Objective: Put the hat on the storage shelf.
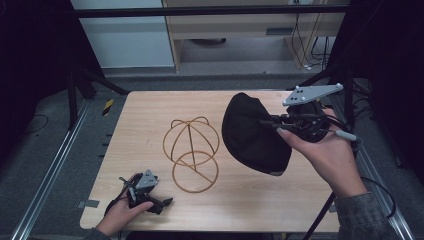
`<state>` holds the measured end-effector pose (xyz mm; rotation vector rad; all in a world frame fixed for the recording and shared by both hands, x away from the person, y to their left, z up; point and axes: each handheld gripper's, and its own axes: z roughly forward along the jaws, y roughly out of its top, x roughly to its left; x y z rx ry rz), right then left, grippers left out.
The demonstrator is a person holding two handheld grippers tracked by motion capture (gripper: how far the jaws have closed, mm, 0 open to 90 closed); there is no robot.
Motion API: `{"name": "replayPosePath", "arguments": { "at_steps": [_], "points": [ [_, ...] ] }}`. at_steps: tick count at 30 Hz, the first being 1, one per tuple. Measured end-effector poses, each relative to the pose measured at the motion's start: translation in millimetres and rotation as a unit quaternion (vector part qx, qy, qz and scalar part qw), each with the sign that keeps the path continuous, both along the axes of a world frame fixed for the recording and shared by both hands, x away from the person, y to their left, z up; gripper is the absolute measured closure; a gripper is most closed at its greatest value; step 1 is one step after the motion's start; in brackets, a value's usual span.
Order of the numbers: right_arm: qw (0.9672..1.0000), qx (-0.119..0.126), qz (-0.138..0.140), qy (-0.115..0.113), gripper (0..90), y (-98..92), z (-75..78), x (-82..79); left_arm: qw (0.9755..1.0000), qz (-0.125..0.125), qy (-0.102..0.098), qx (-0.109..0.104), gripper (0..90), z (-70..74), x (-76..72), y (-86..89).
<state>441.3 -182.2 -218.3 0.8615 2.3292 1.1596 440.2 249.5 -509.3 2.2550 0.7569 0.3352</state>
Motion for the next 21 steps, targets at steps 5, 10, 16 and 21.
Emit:
{"name": "replayPosePath", "arguments": {
  "at_steps": [5, 10, 16, 21],
  "points": [
    [0.9999, 0.008, 0.012, -0.005, 77.5, 6.4, 3.9, -3.0, 1.0, 0.0, 0.0, 0.0, 0.0, 0.0, 0.0, 0.0],
    [0.9997, 0.011, 0.019, -0.011, 77.6, 11.9, 8.9, -4.6, 1.0, 0.0, 0.0, 0.0, 0.0, 0.0, 0.0, 0.0],
    [0.9994, 0.014, 0.028, -0.014, 77.6, 19.1, 14.3, -4.8, 1.0, 0.0, 0.001, 0.001, 0.0, 0.2, 0.0, 0.1],
    [0.9992, 0.012, 0.035, -0.014, 77.6, 27.7, 16.5, -2.8, 1.0, 0.0, 0.001, 0.0, 0.0, 0.1, 0.0, 0.0]
  ]
}}
